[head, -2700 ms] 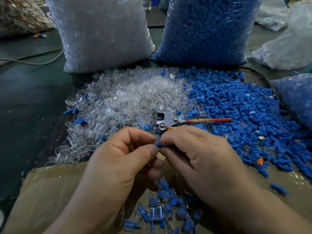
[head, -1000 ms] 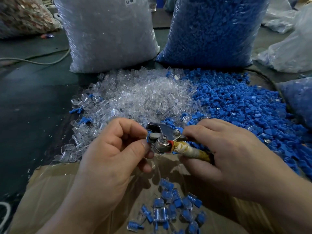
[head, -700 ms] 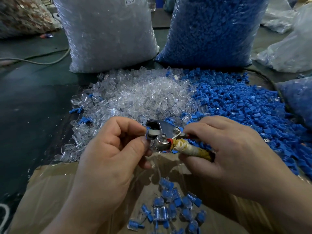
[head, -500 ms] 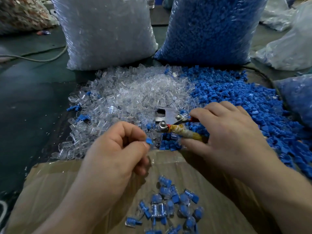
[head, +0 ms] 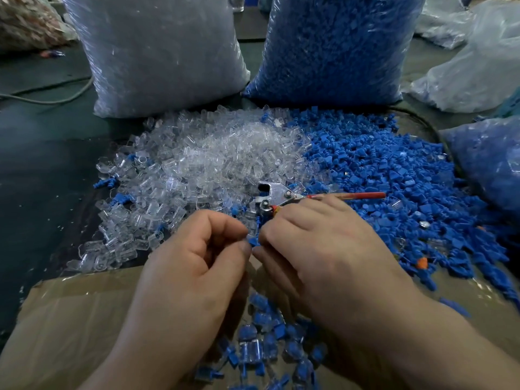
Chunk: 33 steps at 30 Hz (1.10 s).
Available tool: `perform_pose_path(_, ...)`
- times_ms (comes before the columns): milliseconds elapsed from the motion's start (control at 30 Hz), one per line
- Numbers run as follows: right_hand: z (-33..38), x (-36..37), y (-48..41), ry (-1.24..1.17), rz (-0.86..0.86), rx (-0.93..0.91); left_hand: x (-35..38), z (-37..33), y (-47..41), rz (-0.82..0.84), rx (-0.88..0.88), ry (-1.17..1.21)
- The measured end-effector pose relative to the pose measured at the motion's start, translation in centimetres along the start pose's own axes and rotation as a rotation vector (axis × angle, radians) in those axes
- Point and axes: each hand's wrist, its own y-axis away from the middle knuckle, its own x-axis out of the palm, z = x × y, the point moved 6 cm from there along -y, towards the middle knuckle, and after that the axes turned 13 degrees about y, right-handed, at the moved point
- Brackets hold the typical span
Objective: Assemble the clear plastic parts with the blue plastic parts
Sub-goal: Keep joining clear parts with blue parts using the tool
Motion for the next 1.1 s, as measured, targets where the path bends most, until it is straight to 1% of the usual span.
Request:
perform_pose_path(100, -0.3, -0.1, 0.0, -0.006, 0.0, 0.008, -0.1, -1.0, 0.4, 0.028, 0.084, -0.028)
perform_pose_path(167, -0.2, -0.2, 0.1, -0.004, -0.031, 0.008, 0.1, -1.2, 0.5, 0.053, 0.117, -0.026)
perform_pose_path(200, -0.2, -0.2, 0.2, -0.007, -0.053, 0.003, 0.1, -1.2, 0.4, 0.047, 0.105, 0.031)
perform_pose_path(267, -0.1, -0.4, 0.3, -0.036, -0.079, -0.012, -0.1, -0.8, 0.2, 0.028, 0.028, 0.165)
perform_pose_path(300, 0.0, -0.6, 0.3, -0.049, -0.086, -0.025, -0.1, -0.7, 0.1, 0.034, 0.01, 0.161)
perform_pose_path(400, 0.6, -1.0, 0.2, -0.049, -0.088, -0.081, 0.1, -0.5, -0.2, 0.153, 0.001, 0.02)
perform_pose_path(467, 0.9, -1.0, 0.1, -0.114, -0.049, -0.085, 0.0, -0.7, -0.3, 0.184, 0.006, 0.062)
perform_pose_path(533, 0.6, -0.6, 0.2, -0.307, 0.038, 0.053, 0.1, -1.3, -0.1, 0.22, 0.073, 0.087)
perform_pose_path(567, 0.2, -0.1, 0.5, -0.52, 0.124, 0.177, 0.3, -1.6, 0.0, 0.252, 0.131, 0.076)
perform_pose_path(633, -0.2, 1.3, 1.2, -1.042, 0.323, 0.415, 0.7, -2.5, 0.5, 0.325, 0.224, 0.069)
perform_pose_path(667, -0.2, 1.5, 1.4, -1.178, 0.407, 0.469, 0.7, -2.8, 0.6, 0.354, 0.244, 0.05)
perform_pose_path(700, -0.4, 1.4, 1.5, -1.159, 0.442, 0.463, 0.6, -2.9, 0.6, 0.356, 0.254, 0.004)
perform_pose_path(733, -0.9, 1.4, 1.4, -1.032, 0.426, 0.441, 0.1, -3.0, 0.5, 0.317, 0.263, -0.07)
perform_pose_path(800, -2.1, 1.0, 1.2, -0.576, 0.312, 0.372, -1.3, -2.7, -0.2, 0.183, 0.254, -0.262)
perform_pose_path(833, -2.4, 0.8, 1.2, -0.356, 0.274, 0.343, -1.8, -2.4, -0.5, 0.143, 0.225, -0.362)
perform_pose_path(900, -2.4, 0.8, 1.5, -0.058, 0.258, 0.287, -1.8, -1.7, -0.9, 0.164, 0.167, -0.56)
perform_pose_path(967, -2.0, 1.3, 1.7, 0.049, 0.256, 0.253, -1.0, -1.1, -0.8, 0.255, 0.156, -0.649)
perform_pose_path(1100, -1.8, 2.0, 1.1, 0.097, 0.219, 0.233, 0.6, -1.3, 0.1, 0.401, 0.19, -0.662)
